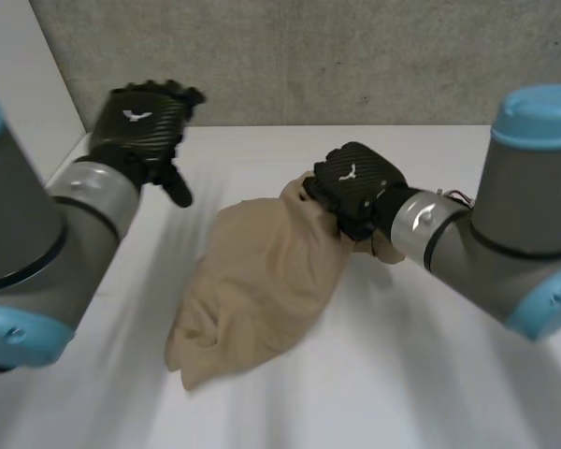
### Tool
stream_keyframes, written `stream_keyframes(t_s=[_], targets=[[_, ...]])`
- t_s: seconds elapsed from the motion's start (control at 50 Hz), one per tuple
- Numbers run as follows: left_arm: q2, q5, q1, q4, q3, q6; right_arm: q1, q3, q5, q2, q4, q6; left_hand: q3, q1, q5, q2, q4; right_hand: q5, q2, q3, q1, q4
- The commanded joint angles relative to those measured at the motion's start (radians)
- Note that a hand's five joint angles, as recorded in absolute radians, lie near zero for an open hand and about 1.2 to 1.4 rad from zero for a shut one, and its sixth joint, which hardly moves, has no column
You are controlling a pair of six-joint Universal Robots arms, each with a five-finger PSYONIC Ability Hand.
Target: Fold the shorts.
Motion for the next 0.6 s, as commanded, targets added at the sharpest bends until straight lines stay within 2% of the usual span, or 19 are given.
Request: stream_keyframes(t_s=[0.02,0.16,0.3,0.34,0.38,0.4,0.46,0.52,0.54,0.58,0.6], targets=[[-0.203,0.168,0.001,0.008,0.130,0.061,0.064,0.192,-0.018,-0.141,-0.067,-0.141,-0.028,-0.005,-0.033,-0.018,-0.016,0.269,0.225,0.223,0.474,0.205],[-0.340,0.199,0.000,-0.058,0.221,0.071,0.092,0.284,-0.065,-0.234,-0.069,-0.174,-0.025,-0.002,-0.030,-0.015,-0.013,0.269,0.225,0.223,0.474,0.205],[-0.434,0.310,-0.011,-0.122,0.256,0.152,0.089,0.322,-0.110,-0.289,-0.070,-0.173,0.019,0.042,0.014,0.029,0.031,0.269,0.225,0.223,0.474,0.205],[-0.454,0.342,-0.011,-0.128,0.261,0.186,0.084,0.324,-0.115,-0.293,-0.070,-0.173,0.119,0.141,0.113,0.129,0.131,0.269,0.225,0.223,0.474,0.205],[-0.461,0.354,-0.013,-0.127,0.267,0.202,0.078,0.322,-0.112,-0.293,-0.069,-0.174,0.315,0.338,0.309,0.325,0.327,0.269,0.225,0.223,0.474,0.205],[-0.467,0.354,-0.011,-0.127,0.279,0.212,0.077,0.321,-0.110,-0.292,-0.069,-0.173,0.610,0.632,0.604,0.619,0.621,0.269,0.225,0.223,0.474,0.205],[-0.469,0.331,-0.010,-0.117,0.305,0.217,0.077,0.310,-0.113,-0.290,-0.069,-0.174,1.180,1.202,1.174,1.190,1.192,0.269,0.225,0.223,0.474,0.205],[-0.468,0.241,-0.005,-0.085,0.368,0.214,0.075,0.290,-0.113,-0.277,-0.076,-0.177,1.182,1.204,1.176,1.191,1.193,0.269,0.225,0.223,0.474,0.205],[-0.465,0.154,-0.008,-0.049,0.411,0.212,0.075,0.260,-0.105,-0.264,-0.088,-0.187,1.182,1.204,1.176,1.191,1.193,0.269,0.225,0.223,0.474,0.205],[-0.463,0.100,-0.011,-0.019,0.433,0.209,0.074,0.192,-0.087,-0.212,-0.128,-0.202,1.182,1.204,1.176,1.191,1.193,0.269,0.225,0.223,0.474,0.205],[-0.461,0.034,-0.013,0.031,0.460,0.209,0.071,0.158,-0.070,-0.186,-0.150,-0.205,1.182,1.204,1.176,1.191,1.193,0.269,0.225,0.223,0.474,0.205]])
